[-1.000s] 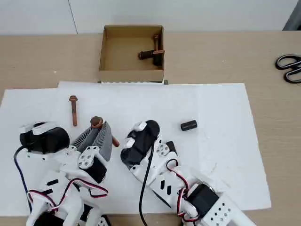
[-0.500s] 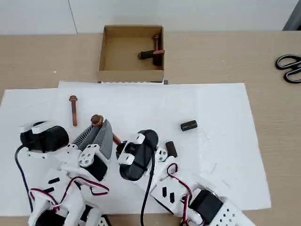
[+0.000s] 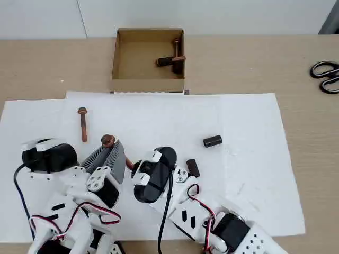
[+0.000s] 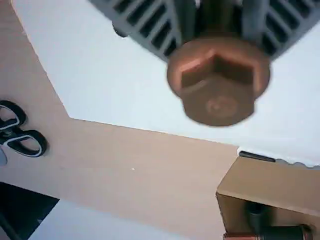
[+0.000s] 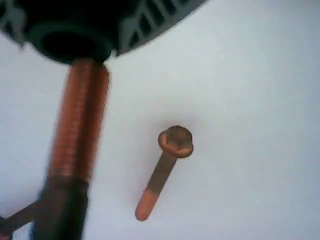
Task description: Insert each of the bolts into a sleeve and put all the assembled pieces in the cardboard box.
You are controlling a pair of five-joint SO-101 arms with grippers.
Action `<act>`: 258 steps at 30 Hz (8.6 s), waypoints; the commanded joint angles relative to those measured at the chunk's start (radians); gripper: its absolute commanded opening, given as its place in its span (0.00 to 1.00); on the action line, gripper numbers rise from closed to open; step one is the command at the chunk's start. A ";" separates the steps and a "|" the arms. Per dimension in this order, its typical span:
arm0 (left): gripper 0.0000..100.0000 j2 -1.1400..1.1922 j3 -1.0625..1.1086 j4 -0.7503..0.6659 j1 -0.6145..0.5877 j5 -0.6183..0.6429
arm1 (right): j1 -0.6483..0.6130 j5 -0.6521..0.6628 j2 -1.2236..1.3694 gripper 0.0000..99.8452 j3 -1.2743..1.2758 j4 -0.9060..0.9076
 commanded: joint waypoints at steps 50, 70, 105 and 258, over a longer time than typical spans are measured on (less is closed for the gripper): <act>0.00 0.002 -0.016 0.140 0.140 -0.020 | -0.007 0.221 -0.022 0.00 -0.035 -0.303; 0.17 0.002 -0.058 0.161 0.132 -0.021 | -0.007 0.230 -0.022 0.00 0.005 -0.292; 0.01 -0.005 0.145 0.149 -0.344 -0.557 | 0.483 0.120 -0.015 0.00 0.080 -0.269; 0.01 -0.005 0.487 -0.025 -0.365 -0.526 | 0.410 -0.158 1.303 0.10 -0.763 0.624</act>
